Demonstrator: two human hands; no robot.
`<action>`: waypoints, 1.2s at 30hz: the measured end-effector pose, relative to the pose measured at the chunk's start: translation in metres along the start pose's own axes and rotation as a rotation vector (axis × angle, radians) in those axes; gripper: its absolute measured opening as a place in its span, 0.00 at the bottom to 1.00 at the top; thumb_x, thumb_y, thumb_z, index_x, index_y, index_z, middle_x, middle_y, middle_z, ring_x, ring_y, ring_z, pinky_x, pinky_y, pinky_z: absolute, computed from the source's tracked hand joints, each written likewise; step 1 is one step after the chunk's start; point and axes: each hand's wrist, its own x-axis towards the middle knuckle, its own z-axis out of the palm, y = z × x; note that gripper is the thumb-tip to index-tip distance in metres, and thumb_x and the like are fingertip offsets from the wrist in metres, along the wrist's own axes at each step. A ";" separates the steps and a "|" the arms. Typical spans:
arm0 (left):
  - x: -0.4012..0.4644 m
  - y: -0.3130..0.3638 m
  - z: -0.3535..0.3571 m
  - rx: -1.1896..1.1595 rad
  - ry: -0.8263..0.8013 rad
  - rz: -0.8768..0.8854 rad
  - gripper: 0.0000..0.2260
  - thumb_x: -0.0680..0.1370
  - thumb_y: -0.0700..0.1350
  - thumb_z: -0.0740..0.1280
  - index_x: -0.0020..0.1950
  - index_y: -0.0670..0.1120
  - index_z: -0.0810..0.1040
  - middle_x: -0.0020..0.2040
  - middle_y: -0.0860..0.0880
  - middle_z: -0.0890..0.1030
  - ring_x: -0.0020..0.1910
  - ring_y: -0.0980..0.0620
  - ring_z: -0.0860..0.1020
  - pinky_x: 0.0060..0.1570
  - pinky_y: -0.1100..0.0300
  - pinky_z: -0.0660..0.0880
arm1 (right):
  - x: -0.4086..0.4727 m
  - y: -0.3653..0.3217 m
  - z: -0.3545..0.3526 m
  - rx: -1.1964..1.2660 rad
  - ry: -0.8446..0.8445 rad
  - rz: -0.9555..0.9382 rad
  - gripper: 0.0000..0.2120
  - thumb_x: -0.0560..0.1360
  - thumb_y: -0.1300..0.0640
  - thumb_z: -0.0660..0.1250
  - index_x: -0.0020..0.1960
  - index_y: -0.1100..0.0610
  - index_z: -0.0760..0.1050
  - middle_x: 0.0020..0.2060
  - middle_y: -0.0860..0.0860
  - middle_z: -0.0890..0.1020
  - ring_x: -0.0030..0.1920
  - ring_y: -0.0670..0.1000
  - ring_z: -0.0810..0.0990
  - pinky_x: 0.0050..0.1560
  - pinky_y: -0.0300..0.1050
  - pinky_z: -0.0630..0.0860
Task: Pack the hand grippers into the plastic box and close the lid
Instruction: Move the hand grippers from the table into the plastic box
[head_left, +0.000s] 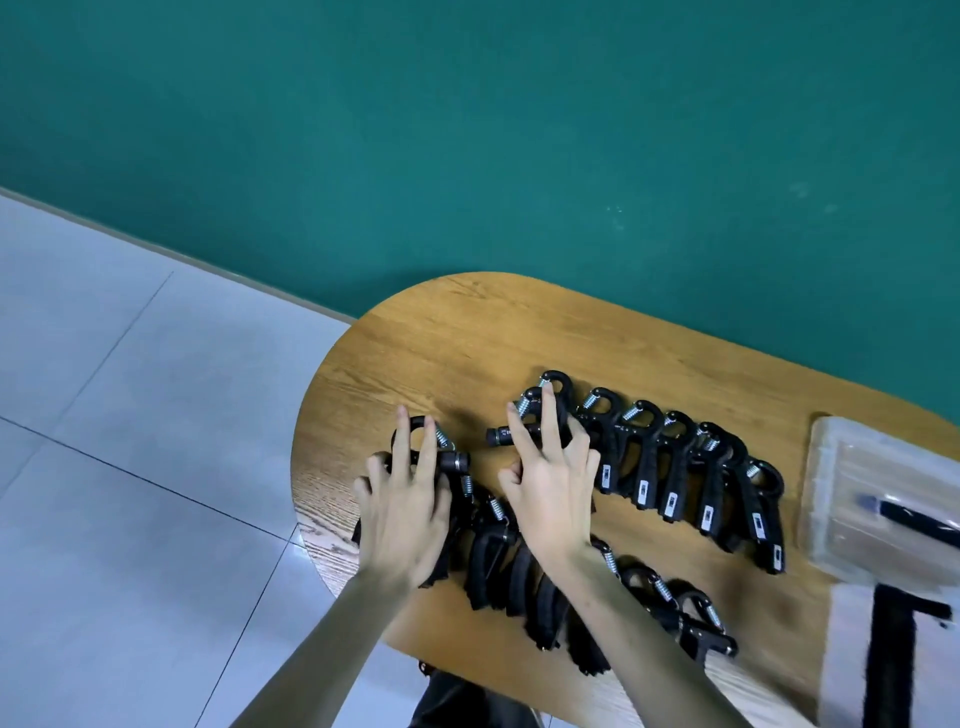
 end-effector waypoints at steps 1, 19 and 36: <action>-0.003 0.006 -0.005 0.004 0.003 0.008 0.31 0.81 0.49 0.61 0.81 0.50 0.52 0.82 0.45 0.47 0.51 0.44 0.66 0.48 0.48 0.66 | -0.005 0.003 -0.010 -0.007 0.009 0.011 0.33 0.69 0.61 0.66 0.73 0.50 0.71 0.79 0.58 0.59 0.63 0.66 0.71 0.49 0.60 0.71; -0.054 0.129 -0.040 0.069 0.022 0.227 0.31 0.82 0.51 0.58 0.82 0.50 0.48 0.82 0.43 0.46 0.50 0.44 0.66 0.48 0.47 0.68 | -0.107 0.081 -0.105 0.011 0.144 0.228 0.35 0.68 0.62 0.68 0.75 0.49 0.69 0.80 0.55 0.58 0.64 0.66 0.69 0.50 0.61 0.72; -0.144 0.303 0.012 0.075 0.021 0.338 0.31 0.82 0.51 0.57 0.82 0.50 0.47 0.82 0.45 0.45 0.56 0.43 0.67 0.52 0.47 0.68 | -0.200 0.243 -0.156 0.069 0.212 0.339 0.35 0.69 0.60 0.71 0.74 0.49 0.69 0.79 0.56 0.60 0.64 0.66 0.69 0.55 0.63 0.73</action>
